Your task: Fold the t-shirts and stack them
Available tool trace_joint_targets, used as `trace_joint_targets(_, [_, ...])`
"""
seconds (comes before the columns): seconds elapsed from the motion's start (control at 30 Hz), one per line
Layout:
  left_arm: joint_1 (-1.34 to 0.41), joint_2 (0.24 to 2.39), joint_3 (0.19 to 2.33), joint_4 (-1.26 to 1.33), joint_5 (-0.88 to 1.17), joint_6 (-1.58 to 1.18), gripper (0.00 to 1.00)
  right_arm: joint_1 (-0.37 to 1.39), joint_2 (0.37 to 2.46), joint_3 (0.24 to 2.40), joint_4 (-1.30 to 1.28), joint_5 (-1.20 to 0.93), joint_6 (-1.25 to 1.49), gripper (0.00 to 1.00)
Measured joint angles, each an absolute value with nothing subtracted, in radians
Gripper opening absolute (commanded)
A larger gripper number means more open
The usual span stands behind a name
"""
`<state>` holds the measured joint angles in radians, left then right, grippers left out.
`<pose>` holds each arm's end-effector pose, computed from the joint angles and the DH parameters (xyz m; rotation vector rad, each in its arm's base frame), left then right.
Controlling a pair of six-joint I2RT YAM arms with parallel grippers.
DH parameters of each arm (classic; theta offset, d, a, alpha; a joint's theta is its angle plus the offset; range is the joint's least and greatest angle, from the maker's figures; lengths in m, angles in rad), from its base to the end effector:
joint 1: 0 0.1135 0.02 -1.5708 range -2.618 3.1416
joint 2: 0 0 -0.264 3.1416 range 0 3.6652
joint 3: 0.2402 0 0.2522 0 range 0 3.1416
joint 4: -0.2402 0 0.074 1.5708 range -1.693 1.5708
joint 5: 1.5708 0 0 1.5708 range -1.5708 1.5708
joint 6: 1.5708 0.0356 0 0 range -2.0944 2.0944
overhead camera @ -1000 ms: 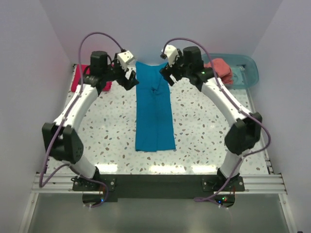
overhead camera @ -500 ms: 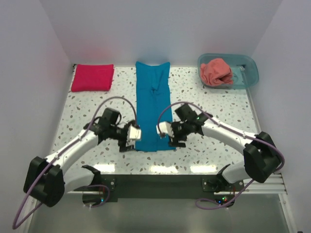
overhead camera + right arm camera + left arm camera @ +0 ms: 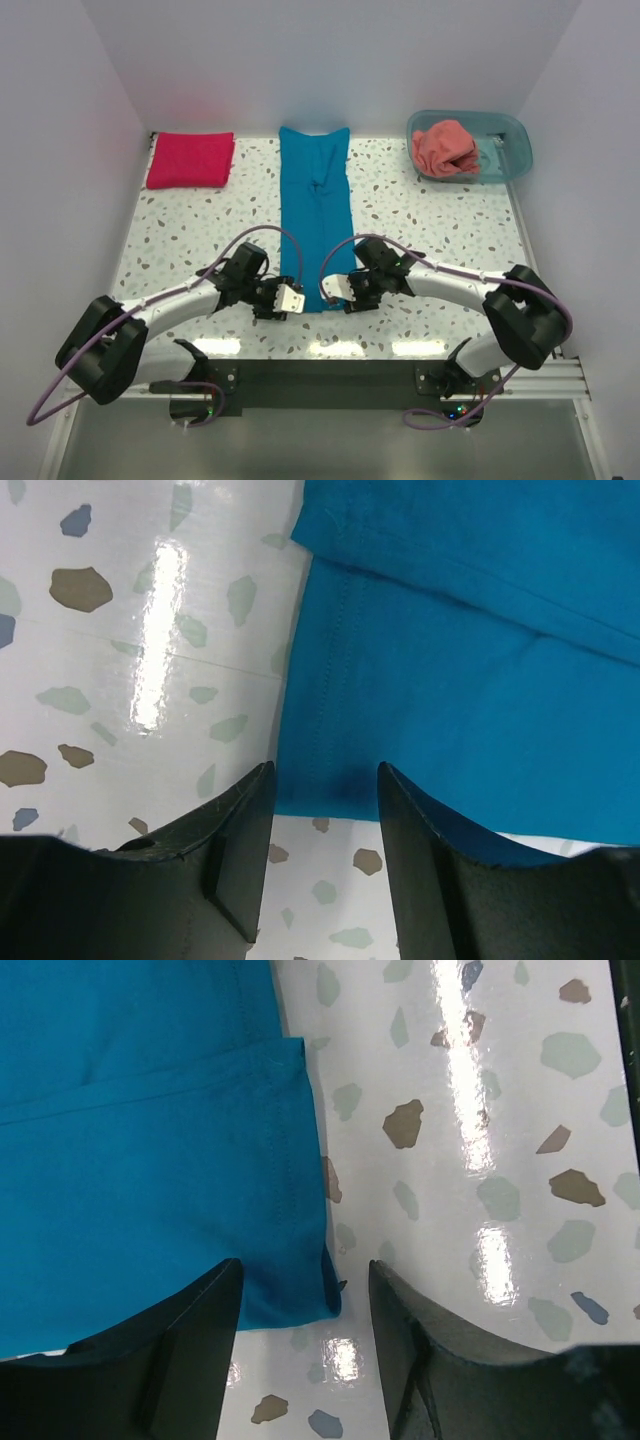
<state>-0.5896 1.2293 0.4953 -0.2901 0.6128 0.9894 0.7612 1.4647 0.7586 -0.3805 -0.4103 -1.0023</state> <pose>0.1609 -0.1323 0.1546 1.8731 1.5549 -0.6169 0.1835 0.1945 0.1683 -2.0747 1.5374 0.4561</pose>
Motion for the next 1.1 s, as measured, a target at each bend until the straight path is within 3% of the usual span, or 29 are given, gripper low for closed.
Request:
trace_joint_targets(0.17, [-0.592, 1.292, 0.496, -0.258, 0.592, 1.015, 0.50, 0.769, 1.488, 0.734, -0.366, -0.402, -1.046, 0.48])
trace_joint_targets(0.33, [-0.599, 1.316, 0.501, -0.227, 0.592, 1.044, 0.38, 0.783, 1.502, 0.733, -0.346, -0.402, -1.076, 0.23])
trace_joint_targets(0.37, [-0.602, 1.319, 0.501, -0.222, 0.591, 1.047, 0.31, 0.786, 1.507, 0.734, -0.341, -0.402, -1.079, 0.17])
trace_joint_targets(0.4, [-0.605, 1.323, 0.502, -0.218, 0.591, 1.051, 0.27, 0.786, 1.512, 0.736, -0.337, -0.402, -1.083, 0.01])
trace_joint_targets(0.6, [-0.633, 1.338, 0.507, -0.207, 0.581, 1.061, 0.01, 0.797, 1.506, 0.729, -0.311, -0.390, -1.079, 0.00])
trace_joint_targets(0.97, [-0.719, 1.142, 0.538, -0.373, 0.653, 0.995, 0.00, 0.939, 1.203, 0.654, -0.416, -0.410, -0.981, 0.00])
trace_joint_targets(1.1, [-0.689, 1.146, 0.627, -0.433, 0.683, 0.979, 0.00, 0.898, 1.187, 0.666, -0.427, -0.421, -0.969, 0.00])
